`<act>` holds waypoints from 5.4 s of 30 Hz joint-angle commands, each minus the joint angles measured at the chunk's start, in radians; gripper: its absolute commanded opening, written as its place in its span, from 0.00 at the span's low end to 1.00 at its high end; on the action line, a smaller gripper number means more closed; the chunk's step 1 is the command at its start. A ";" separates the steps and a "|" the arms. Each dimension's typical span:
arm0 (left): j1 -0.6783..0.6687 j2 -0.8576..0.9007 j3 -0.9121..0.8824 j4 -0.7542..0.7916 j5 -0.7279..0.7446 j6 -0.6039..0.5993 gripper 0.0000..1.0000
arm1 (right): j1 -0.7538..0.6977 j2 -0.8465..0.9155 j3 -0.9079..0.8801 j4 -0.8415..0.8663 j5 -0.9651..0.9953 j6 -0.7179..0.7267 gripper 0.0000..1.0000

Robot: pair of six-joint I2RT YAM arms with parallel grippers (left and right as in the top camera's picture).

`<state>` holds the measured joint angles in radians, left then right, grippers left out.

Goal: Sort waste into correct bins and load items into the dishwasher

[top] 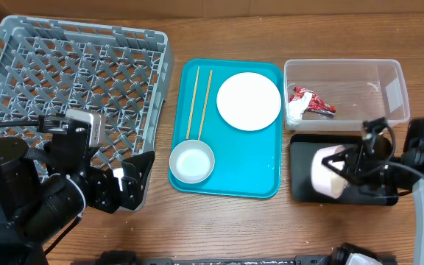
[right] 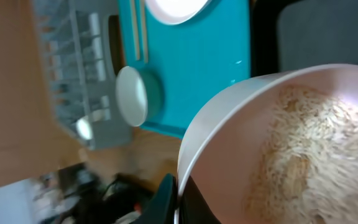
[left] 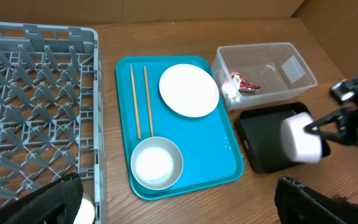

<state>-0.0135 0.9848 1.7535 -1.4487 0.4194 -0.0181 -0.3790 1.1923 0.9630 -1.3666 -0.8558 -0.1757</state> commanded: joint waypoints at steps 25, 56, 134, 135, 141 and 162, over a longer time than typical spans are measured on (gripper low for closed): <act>-0.007 0.002 0.014 0.001 0.011 0.022 1.00 | -0.199 0.361 -0.172 0.081 -0.592 -0.578 0.04; -0.007 0.002 0.014 0.001 0.011 0.022 1.00 | -0.235 0.349 -0.146 -0.316 -0.600 -0.933 0.04; -0.007 0.002 0.014 0.001 0.011 0.022 1.00 | 0.814 -0.598 0.185 0.482 1.204 0.497 1.00; -0.007 0.002 0.014 0.001 0.011 0.022 1.00 | 0.763 -0.621 0.153 0.516 1.145 0.450 1.00; -0.007 0.003 0.014 0.001 0.011 0.022 1.00 | 0.497 -0.778 -0.114 0.704 0.925 0.260 1.00; -0.007 0.003 0.014 0.001 0.011 0.022 1.00 | 0.327 -1.189 -0.866 1.116 0.921 0.261 1.00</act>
<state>-0.0139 0.9848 1.7542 -1.4479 0.4194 -0.0181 -0.0460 0.0193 0.1501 -0.3134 0.0738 0.0929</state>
